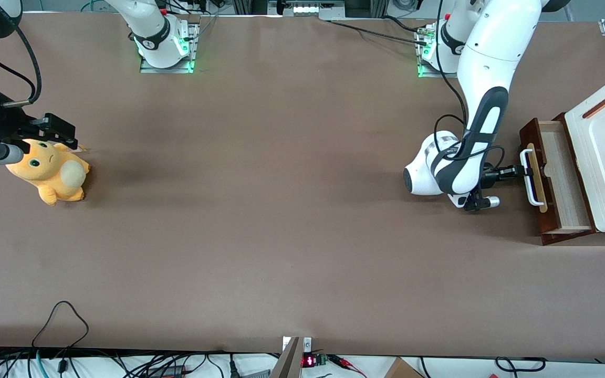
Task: Open lower drawer with left arm only
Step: 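Pull the handle away from the cabinet with the left gripper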
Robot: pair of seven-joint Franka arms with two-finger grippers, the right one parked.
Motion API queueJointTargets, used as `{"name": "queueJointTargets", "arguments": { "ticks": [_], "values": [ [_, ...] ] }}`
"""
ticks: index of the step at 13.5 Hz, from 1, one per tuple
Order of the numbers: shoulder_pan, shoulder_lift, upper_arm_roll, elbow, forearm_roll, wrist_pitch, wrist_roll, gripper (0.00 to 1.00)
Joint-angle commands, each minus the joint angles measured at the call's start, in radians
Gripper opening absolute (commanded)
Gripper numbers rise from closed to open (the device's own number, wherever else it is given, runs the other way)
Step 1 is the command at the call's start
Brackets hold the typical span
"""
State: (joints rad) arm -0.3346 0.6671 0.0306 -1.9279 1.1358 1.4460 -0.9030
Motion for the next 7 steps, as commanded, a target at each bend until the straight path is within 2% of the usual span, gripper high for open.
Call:
{"name": "queueJointTargets", "arguments": {
  "ticks": [1, 7],
  "values": [
    [-0.030, 0.011, 0.000, 0.021, -0.056, -0.042, 0.001, 0.21],
    [-0.044, 0.015, 0.000, 0.035, -0.071, -0.056, 0.001, 0.21]
  ]
}}
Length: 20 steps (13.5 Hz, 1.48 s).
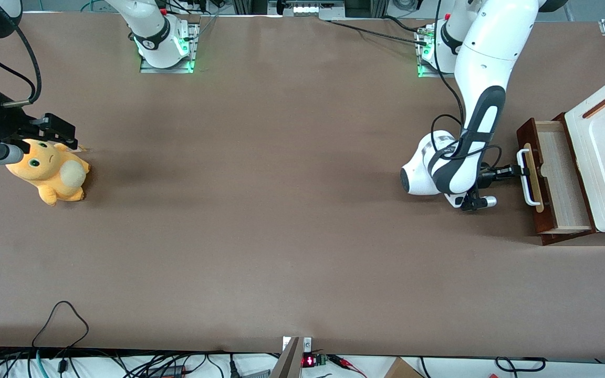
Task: Open lower drawer with left arm only
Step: 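Pull the handle away from the cabinet with the left gripper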
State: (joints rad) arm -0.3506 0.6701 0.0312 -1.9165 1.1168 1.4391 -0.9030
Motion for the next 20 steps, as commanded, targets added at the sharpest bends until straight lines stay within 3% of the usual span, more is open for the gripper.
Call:
{"name": "queueJointTargets", "arguments": {
  "ticks": [1, 18, 19, 20],
  "values": [
    [-0.030, 0.013, -0.001, 0.024, -0.052, -0.049, 0.001, 0.21],
    [-0.054, 0.023, -0.001, 0.043, -0.100, -0.062, -0.013, 0.21],
    [-0.054, 0.022, -0.001, 0.045, -0.100, -0.062, -0.008, 0.28],
    [-0.053, 0.020, -0.001, 0.045, -0.100, -0.062, -0.002, 0.50]
  ]
}}
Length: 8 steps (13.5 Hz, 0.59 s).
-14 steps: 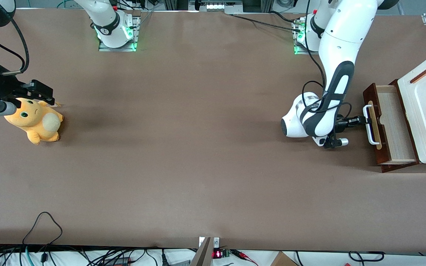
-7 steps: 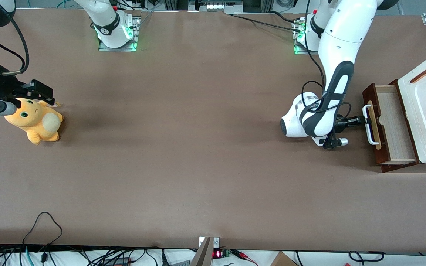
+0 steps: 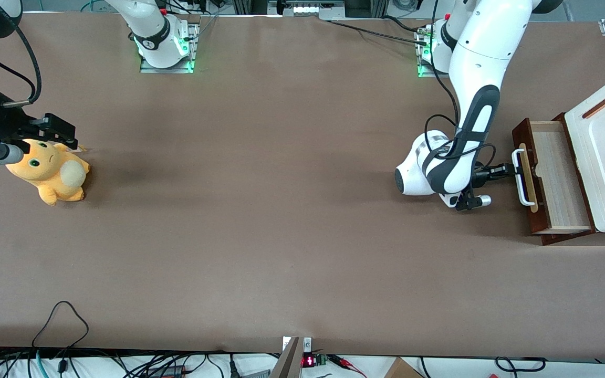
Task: Open lower drawer with left arm only
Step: 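Pull the handle away from the cabinet with the left gripper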
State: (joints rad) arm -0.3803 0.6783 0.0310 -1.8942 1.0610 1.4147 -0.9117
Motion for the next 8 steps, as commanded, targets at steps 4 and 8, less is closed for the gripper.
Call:
{"name": "queueJointTargets", "arguments": {
  "ticks": [4, 8],
  "values": [
    [-0.022, 0.007, 0.001, 0.023, -0.042, -0.037, 0.016, 1.00],
    [-0.011, -0.012, 0.007, 0.082, -0.055, -0.039, 0.104, 1.00]
  ]
}}
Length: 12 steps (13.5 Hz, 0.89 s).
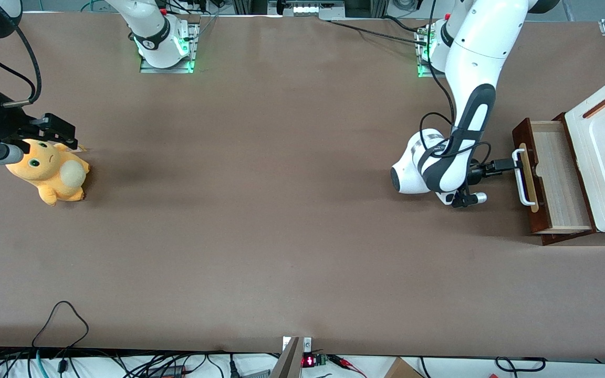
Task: Open lower drawer with left arm only
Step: 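Pull the handle away from the cabinet with the left gripper, then open the left gripper and release the handle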
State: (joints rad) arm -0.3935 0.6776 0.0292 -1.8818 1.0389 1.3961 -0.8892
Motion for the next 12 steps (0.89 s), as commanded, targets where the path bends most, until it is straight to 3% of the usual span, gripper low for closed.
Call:
{"name": "queueJointTargets", "arguments": {
  "ticks": [1, 8, 12],
  "values": [
    [0.010, -0.016, 0.011, 0.104, -0.051, -0.026, 0.131, 1.00],
    [0.079, -0.113, 0.029, 0.289, -0.163, -0.042, 0.441, 1.00],
    [0.140, -0.231, 0.060, 0.370, -0.348, -0.037, 0.548, 1.00]
  ]
}}
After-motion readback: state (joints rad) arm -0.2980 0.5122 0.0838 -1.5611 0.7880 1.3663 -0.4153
